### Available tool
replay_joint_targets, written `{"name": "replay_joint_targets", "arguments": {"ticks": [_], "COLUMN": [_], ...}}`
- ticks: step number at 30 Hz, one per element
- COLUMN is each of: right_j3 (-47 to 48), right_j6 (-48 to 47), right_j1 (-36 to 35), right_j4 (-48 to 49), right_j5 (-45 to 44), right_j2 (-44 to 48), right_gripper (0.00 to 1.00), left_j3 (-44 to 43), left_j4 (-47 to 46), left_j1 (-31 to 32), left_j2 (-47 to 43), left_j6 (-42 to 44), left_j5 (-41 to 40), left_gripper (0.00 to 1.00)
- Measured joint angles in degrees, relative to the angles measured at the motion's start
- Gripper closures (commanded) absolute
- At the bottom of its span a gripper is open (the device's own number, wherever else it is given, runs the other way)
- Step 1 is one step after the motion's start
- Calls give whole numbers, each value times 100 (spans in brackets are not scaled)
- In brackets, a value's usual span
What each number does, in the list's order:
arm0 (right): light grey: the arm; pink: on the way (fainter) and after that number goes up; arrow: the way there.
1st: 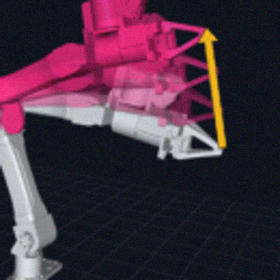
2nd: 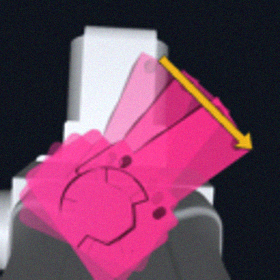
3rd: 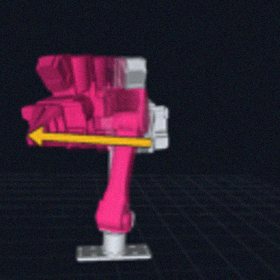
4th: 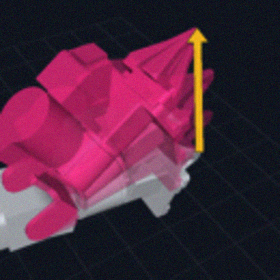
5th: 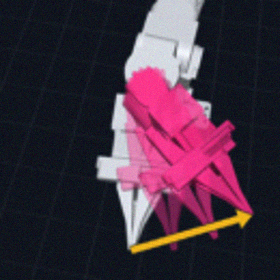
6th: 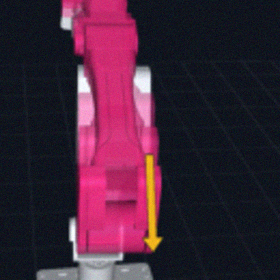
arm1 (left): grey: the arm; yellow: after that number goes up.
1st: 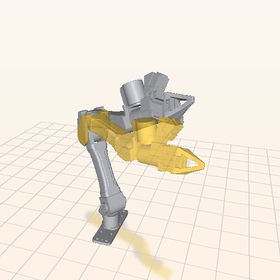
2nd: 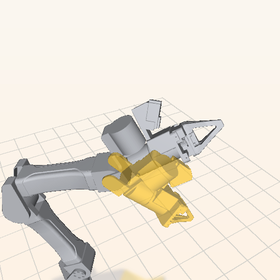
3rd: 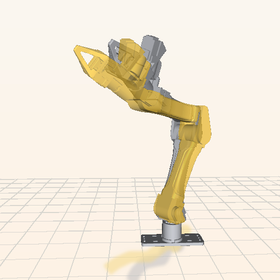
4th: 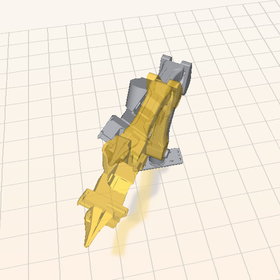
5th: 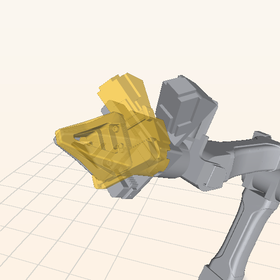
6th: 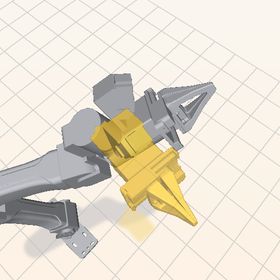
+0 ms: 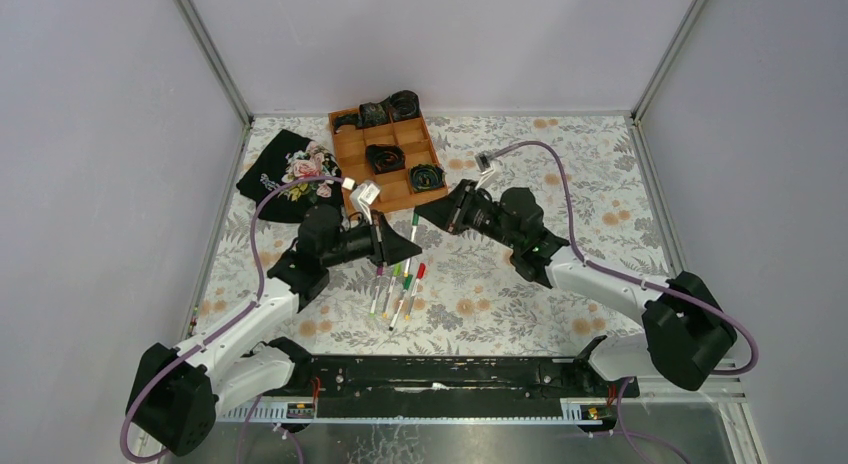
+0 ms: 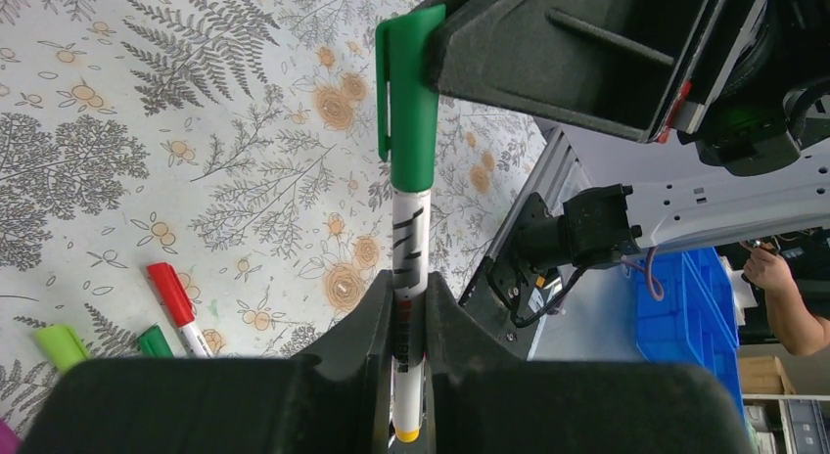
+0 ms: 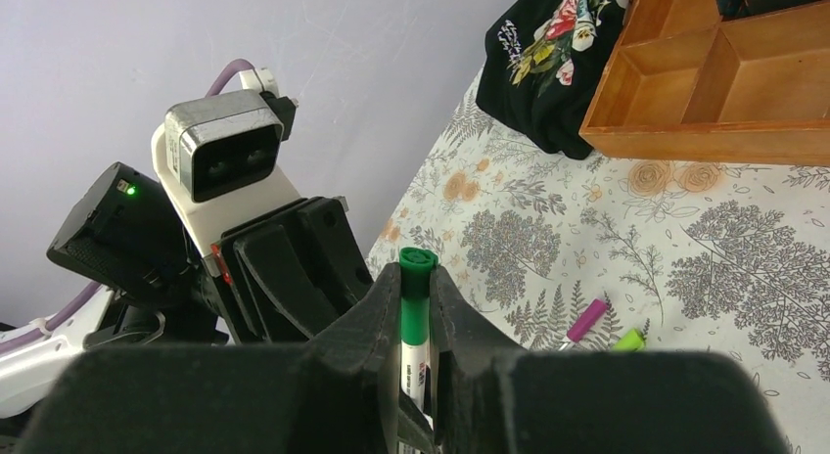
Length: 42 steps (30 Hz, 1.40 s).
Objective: Insert the pens into the pen caps
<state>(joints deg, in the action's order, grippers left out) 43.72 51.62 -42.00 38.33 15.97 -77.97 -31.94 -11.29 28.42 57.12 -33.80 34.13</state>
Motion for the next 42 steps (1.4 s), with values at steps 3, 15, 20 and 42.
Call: {"name": "replay_joint_targets", "arguments": {"ticks": [3, 15, 20, 42], "right_j3": [-61, 752, 1255, 1217], "right_j6": [-63, -887, -1106, -960], "right_j1": [-2, -31, -20, 31], "right_j4": [-114, -1749, -2037, -1805], "right_j5": [-4, 170, 164, 1130], "right_j2": [153, 774, 697, 295], "right_gripper": [48, 25, 31, 100], "left_j3": [0, -17, -15, -15], "left_j4": [2, -341, -343, -332], "left_j1": [15, -22, -22, -22], "left_j2": [-22, -442, -568, -586], "left_j6": [22, 195, 212, 85], "left_j5": [90, 409, 601, 717], "left_gripper": [100, 100, 100, 100]}}
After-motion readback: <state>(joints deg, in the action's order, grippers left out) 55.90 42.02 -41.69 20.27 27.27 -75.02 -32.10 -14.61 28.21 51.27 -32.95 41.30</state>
